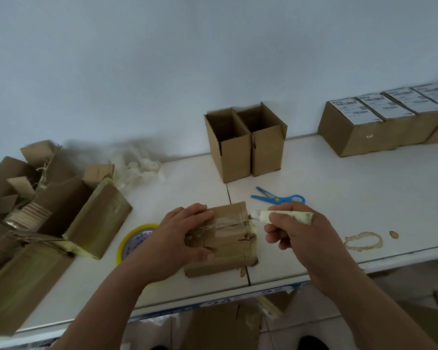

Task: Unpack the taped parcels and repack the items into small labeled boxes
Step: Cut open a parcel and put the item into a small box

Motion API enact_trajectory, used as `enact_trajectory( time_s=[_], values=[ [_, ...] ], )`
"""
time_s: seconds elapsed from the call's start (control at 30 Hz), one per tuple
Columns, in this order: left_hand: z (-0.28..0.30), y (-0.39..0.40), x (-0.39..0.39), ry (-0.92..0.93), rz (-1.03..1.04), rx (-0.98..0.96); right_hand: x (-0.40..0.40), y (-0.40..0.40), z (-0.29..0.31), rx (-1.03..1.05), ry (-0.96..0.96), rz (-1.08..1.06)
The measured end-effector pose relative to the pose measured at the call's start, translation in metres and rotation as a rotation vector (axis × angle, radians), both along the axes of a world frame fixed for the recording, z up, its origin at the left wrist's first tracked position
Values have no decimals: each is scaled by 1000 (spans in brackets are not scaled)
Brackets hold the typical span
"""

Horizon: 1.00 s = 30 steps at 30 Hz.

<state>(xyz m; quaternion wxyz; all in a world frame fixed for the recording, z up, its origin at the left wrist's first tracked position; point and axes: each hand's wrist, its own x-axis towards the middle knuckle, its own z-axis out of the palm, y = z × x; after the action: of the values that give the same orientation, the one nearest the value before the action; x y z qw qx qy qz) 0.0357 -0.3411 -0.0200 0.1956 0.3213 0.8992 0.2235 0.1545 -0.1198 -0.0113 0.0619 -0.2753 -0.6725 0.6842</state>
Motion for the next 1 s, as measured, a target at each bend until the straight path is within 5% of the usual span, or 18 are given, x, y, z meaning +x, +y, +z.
enact_trajectory(
  time_s=[0.3, 0.6, 0.77, 1.0],
  values=[
    [6, 6, 9, 45, 4, -72, 11, 3, 10, 48, -103, 26],
    [23, 21, 43, 94, -20, -182, 12, 11, 16, -9, -49, -181],
    [31, 12, 40, -150, -160, -2, 12, 14, 19, -77, -141, -189],
    [18, 12, 25, 189, -264, -149, 13, 11, 20, -112, -131, -143]
  ],
)
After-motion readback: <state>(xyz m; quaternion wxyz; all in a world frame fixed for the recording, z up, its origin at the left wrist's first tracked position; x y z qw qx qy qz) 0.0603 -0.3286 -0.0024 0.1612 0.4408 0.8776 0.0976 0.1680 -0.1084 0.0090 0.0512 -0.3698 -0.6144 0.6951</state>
